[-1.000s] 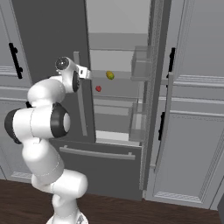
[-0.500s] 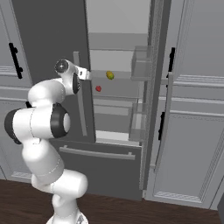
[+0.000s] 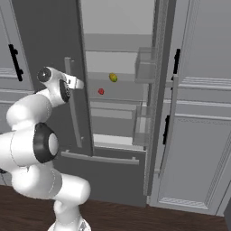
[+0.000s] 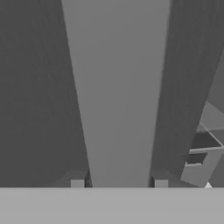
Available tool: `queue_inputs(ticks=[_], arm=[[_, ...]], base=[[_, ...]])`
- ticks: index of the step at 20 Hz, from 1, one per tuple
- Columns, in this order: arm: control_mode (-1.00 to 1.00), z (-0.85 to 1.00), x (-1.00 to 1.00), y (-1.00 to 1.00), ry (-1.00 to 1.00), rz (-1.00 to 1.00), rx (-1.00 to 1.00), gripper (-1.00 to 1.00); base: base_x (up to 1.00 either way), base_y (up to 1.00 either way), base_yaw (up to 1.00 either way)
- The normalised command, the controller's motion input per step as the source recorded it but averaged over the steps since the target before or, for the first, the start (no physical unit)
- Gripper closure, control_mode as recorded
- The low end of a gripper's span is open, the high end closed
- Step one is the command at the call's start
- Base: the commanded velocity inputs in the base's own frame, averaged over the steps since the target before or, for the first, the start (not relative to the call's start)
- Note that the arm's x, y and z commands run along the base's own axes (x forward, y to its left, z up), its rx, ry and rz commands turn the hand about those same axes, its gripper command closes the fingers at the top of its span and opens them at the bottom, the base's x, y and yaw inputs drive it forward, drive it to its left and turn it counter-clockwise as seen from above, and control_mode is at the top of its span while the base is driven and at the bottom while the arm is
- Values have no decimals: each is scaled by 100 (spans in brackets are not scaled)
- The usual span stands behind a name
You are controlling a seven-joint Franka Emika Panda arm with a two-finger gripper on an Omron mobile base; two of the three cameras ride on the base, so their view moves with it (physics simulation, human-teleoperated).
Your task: Take the strawberry from the fridge and place it on top of the pancake, located on the dining counter.
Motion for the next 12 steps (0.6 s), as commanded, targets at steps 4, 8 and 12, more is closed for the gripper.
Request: queue_inputs(ticks=[4,8,12], arm=[[-100,5,-67,80,0,-11,-1,100],[-100,0,-48,92,2,-11,0,-100],[-100,-5,-32,75,7,-12,0,-100]], base=[[0,0,0],[0,0,0],[0,0,0]])
